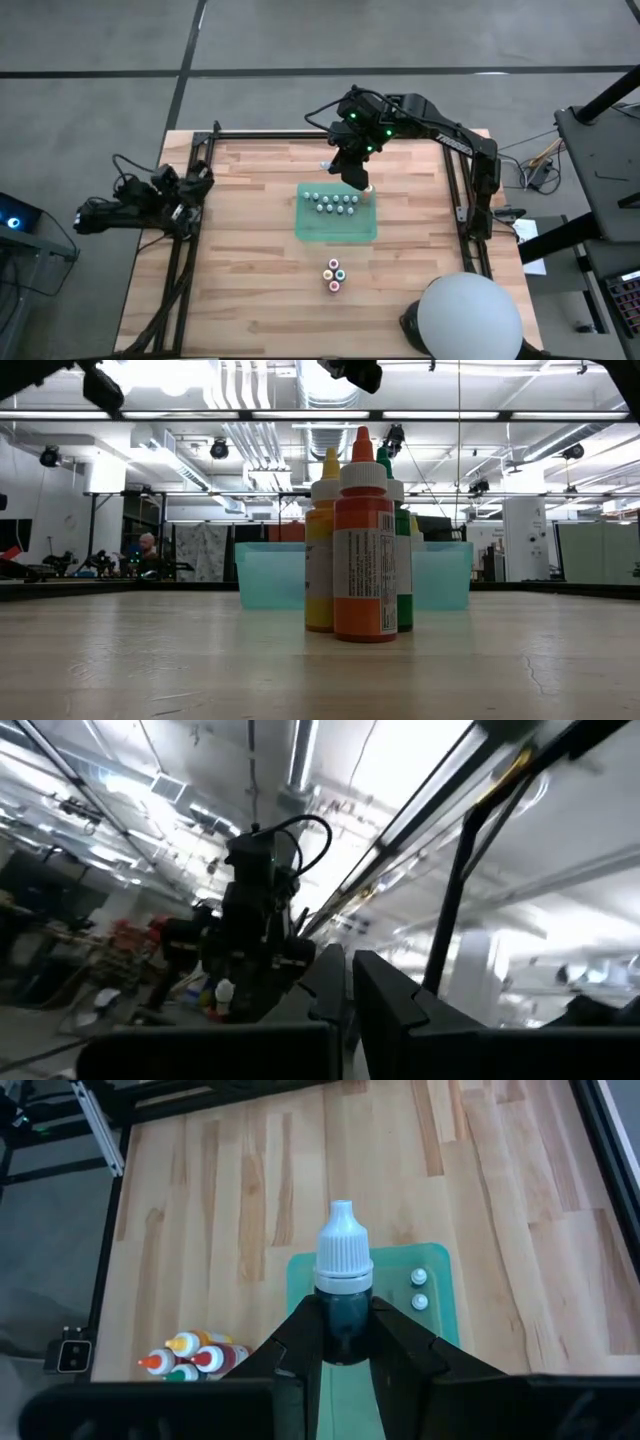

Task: Pick & Place food coloring
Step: Put the small green food coloring bottle into the green container

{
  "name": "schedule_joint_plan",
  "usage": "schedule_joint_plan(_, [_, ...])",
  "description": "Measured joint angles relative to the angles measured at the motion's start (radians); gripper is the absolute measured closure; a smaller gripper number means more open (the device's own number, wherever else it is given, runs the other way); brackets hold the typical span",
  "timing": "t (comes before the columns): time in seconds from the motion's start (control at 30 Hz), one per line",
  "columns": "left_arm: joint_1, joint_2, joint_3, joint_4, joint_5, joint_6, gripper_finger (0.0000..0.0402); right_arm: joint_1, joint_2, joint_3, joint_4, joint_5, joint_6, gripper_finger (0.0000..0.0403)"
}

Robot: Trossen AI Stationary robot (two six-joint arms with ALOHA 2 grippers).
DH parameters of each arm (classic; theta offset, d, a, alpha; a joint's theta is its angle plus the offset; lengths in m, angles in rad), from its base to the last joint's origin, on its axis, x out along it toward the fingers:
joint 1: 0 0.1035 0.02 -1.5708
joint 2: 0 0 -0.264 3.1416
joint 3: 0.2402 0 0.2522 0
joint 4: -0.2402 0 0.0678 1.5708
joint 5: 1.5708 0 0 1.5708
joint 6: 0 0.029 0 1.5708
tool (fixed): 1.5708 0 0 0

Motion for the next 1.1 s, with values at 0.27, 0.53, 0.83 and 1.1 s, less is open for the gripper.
schedule_joint_plan(0.27, [0.0,0.25,0.335,-0.348,-0.056,0.126,0.038,0.0,0.0,0.0,0.0,0.0,-0.001,0.0346])
schedule_joint_plan(0.53, [-0.001,0.52,0.672,-0.503,-0.02,0.268,0.0274,0.0,0.0,0.0,-0.001,0.0,0.009,0.0346])
schedule_joint_plan(0.83, [0.0,0.8,1.007,-0.817,-0.07,0.489,0.017,0.0,-0.006,0.0,-0.002,0.0,0.011,0.0346])
schedule_joint_plan(1.1, [0.0,1.004,1.144,-0.946,-0.125,0.803,0.0163,0.0,-0.006,0.0,-0.008,-0.005,-0.01,0.0346])
